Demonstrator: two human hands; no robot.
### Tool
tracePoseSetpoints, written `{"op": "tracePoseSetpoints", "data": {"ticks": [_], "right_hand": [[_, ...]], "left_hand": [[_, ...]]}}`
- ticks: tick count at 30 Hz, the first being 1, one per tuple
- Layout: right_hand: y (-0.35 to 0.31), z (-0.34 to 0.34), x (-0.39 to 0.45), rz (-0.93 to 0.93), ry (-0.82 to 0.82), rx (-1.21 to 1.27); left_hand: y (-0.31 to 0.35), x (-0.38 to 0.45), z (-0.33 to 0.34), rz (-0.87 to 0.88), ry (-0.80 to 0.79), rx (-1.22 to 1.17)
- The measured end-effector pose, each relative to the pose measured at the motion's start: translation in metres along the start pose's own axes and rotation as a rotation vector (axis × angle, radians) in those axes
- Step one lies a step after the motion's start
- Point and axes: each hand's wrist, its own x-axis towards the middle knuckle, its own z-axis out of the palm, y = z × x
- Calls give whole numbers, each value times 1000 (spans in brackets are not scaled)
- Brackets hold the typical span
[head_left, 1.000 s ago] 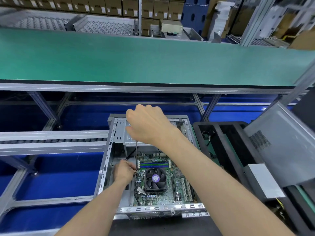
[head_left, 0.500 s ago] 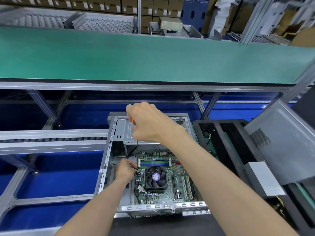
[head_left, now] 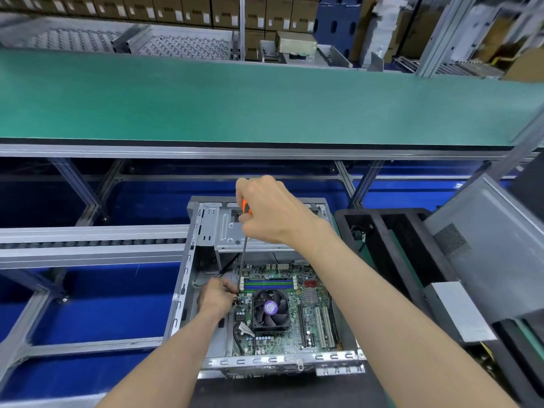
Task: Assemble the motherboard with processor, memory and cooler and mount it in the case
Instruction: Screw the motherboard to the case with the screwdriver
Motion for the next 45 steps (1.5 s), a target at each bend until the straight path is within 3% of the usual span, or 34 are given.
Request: {"op": "tracePoseSetpoints", "data": {"ticks": [5, 10, 21, 33, 39, 45], "right_hand": [[4, -10, -1, 8, 47, 38], [9, -22, -3, 26, 103, 83], [12, -34, -5, 30, 167, 104], [22, -42, -9, 41, 195, 140], [34, -37, -9, 96, 265, 117], [42, -38, -13, 129, 210, 173]], "left_hand": [[2, 2, -5, -111, 60, -157], [7, -1, -11, -299, 76, -579], [17, 3, -14, -413, -241, -1012], [21, -3, -18, -480, -375, -1356], [21, -6, -21, -425, -348, -1459], [20, -6, -21, -382, -270, -1413]]}}
